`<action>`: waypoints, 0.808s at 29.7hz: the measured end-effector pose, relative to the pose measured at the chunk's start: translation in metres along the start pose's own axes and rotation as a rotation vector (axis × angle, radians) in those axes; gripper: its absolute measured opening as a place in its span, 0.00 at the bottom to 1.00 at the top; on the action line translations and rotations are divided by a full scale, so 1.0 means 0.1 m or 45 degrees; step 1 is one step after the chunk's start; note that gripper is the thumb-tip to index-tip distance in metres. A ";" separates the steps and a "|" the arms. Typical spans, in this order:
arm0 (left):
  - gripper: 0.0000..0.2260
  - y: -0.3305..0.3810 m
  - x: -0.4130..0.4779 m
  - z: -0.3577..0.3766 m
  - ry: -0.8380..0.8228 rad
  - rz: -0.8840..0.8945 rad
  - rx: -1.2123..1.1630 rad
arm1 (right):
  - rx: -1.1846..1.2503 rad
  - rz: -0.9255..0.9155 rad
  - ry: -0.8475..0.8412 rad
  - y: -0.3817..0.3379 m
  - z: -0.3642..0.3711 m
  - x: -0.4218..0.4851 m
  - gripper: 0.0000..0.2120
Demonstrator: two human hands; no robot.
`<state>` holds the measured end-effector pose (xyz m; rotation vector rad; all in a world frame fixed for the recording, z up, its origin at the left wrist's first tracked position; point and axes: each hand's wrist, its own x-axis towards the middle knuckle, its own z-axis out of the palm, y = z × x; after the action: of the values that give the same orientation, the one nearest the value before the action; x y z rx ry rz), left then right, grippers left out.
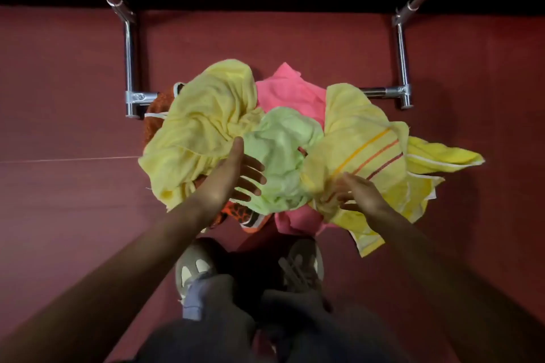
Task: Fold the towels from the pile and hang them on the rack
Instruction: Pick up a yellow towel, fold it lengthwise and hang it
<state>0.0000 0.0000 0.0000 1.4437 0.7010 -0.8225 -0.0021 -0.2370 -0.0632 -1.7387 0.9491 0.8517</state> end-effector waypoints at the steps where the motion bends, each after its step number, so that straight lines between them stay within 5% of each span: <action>1: 0.29 0.03 0.00 0.05 -0.015 0.012 0.009 | 0.021 -0.003 0.040 0.02 -0.02 0.01 0.10; 5: 0.28 0.03 0.11 0.20 -0.084 -0.005 0.057 | 0.172 0.130 0.192 0.21 -0.12 0.14 0.09; 10: 0.28 -0.03 0.15 0.27 -0.119 -0.015 0.091 | 0.312 0.291 0.039 0.33 -0.12 0.18 0.13; 16: 0.26 -0.03 0.04 0.28 -0.139 -0.007 0.209 | 0.487 0.093 -0.009 0.24 0.03 0.11 0.07; 24: 0.17 0.33 -0.43 0.40 -0.157 0.267 0.387 | 0.832 -0.287 -0.390 -0.55 -0.03 -0.77 0.10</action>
<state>0.0005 -0.0383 0.0550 1.6894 0.3328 -0.8707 0.0115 -0.2087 0.0263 -1.0876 0.7017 0.5525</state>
